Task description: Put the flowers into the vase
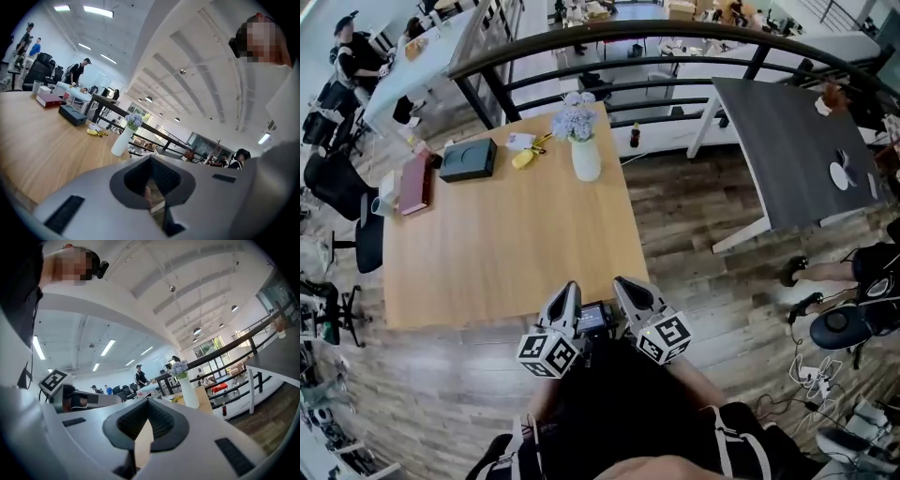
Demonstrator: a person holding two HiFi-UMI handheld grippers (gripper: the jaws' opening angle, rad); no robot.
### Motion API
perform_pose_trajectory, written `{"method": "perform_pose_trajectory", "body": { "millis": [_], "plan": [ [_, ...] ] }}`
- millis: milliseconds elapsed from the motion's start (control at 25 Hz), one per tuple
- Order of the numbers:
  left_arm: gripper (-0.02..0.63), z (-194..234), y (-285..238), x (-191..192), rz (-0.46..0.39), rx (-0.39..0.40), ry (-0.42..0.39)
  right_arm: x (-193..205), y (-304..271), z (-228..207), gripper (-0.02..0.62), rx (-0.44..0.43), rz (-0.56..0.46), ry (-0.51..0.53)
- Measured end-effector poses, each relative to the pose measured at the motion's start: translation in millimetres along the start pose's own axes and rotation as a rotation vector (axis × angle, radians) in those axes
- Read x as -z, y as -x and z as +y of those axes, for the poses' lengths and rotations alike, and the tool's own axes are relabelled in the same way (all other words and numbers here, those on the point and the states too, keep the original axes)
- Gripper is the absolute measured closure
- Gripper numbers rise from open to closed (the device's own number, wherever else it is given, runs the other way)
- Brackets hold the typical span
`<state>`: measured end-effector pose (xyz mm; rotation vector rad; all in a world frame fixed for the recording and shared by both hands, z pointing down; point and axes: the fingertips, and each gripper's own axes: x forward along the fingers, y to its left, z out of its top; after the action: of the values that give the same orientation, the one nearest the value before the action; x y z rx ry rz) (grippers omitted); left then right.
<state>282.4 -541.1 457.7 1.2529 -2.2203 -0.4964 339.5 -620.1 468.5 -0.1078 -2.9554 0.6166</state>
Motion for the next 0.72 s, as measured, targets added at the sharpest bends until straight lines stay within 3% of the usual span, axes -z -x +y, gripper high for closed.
{"method": "perform_pose_trajectory", "body": {
  "millis": [280, 560, 720],
  "plan": [
    [0.558, -26.2, 34.9, 16.4, -0.026, -0.062, -0.016, 3.9, 37.9, 10.2, 0.578, -0.063, 0.018, -0.03],
    [0.558, -26.9, 65.3, 22.7, -0.02, -0.051, -0.056, 1.4, 43.8, 16.7, 0.578, -0.07, 0.048, 0.117],
    [0.558, -23.8, 97.0, 12.4, -0.066, -0.011, -0.08, 6.0, 47.5, 36.4, 0.578, -0.053, 0.045, 0.082]
  ]
}}
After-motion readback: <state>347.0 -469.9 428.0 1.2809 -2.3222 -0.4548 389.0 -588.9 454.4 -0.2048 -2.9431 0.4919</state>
